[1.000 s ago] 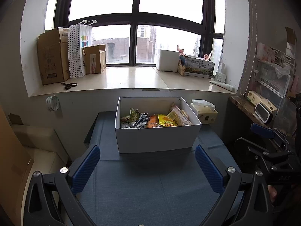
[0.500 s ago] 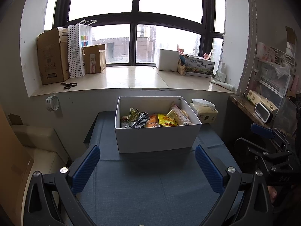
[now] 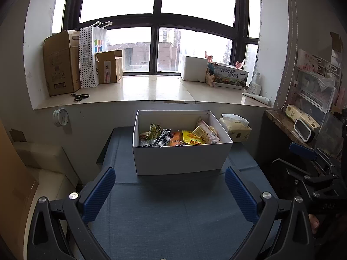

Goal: Organize snacks

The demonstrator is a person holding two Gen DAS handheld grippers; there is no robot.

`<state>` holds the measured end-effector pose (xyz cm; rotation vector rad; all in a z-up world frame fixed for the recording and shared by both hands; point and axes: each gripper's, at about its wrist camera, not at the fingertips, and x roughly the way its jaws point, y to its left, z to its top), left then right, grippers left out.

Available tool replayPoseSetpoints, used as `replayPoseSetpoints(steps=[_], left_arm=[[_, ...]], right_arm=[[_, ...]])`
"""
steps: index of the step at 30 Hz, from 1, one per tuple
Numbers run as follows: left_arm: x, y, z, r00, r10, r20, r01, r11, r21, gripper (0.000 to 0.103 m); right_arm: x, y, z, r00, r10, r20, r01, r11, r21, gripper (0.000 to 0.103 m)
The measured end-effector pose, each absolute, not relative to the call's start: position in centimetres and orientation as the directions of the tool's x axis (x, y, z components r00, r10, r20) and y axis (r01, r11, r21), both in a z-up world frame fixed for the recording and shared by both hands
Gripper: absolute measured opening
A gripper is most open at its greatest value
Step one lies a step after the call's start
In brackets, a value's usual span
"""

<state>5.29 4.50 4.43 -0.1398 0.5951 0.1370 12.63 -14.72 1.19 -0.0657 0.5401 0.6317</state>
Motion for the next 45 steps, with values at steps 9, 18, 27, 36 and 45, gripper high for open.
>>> replayPoseSetpoints(steps=[9,18,27,36,45], left_arm=[[5.36,4.54,4.39,0.820,0.086,-0.566,-0.168,0.981,-0.094,0.103],[5.37,4.44,4.33,0.819,0.083,-0.568,-0.165,0.982,-0.094,0.103],[5.32,4.27,4.37,0.819,0.081,-0.569,-0.163,0.982,-0.095,0.103],[5.32,4.27,4.36,0.819,0.077,-0.569,-0.161,0.982,-0.098,0.103],[5.33,4.31,4.30,0.818,0.076,-0.570,-0.161,0.982,-0.100,0.103]], right_arm=[[12.68,-14.79,1.18,0.673,0.545,-0.500,-0.578,0.810,0.104,0.103],[12.75,-14.74,1.14,0.670,0.547,-0.502,-0.580,0.807,0.106,0.103],[12.76,-14.81,1.11,0.670,0.547,-0.501,-0.581,0.807,0.104,0.103],[12.71,-14.71,1.09,0.669,0.548,-0.502,-0.582,0.806,0.103,0.103],[12.69,-14.61,1.09,0.670,0.548,-0.501,-0.583,0.806,0.102,0.103]])
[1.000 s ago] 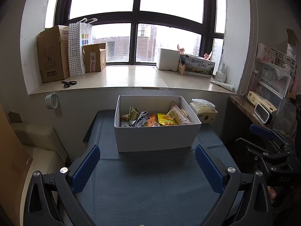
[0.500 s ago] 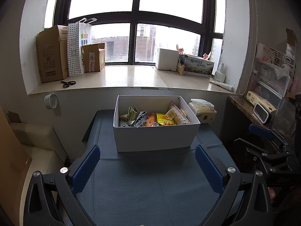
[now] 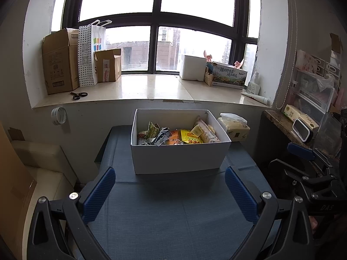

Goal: Organize snacks

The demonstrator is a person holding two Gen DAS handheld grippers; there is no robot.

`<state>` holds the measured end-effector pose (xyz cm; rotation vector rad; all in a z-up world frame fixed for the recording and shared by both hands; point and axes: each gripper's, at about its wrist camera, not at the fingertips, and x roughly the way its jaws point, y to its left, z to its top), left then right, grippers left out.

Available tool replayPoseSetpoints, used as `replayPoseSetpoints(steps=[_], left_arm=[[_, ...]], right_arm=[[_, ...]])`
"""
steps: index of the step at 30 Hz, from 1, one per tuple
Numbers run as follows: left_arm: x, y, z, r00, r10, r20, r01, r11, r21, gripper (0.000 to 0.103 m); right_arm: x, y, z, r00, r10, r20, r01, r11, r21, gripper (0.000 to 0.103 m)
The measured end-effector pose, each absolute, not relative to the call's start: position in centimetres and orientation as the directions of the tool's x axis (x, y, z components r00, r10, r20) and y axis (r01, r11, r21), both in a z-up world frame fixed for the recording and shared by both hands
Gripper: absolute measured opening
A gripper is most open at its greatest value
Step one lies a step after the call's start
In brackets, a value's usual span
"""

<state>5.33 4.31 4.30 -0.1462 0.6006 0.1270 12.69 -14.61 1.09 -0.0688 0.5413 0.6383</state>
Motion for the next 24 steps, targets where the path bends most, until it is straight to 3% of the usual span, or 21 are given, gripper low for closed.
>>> replayPoseSetpoints(steps=[24], left_arm=[[5.09,4.25,4.23,0.826,0.072,-0.559,-0.150,0.984,-0.095,0.103]], right_arm=[[12.65,-14.69,1.09,0.666,0.551,-0.504,-0.589,0.802,0.099,0.103]])
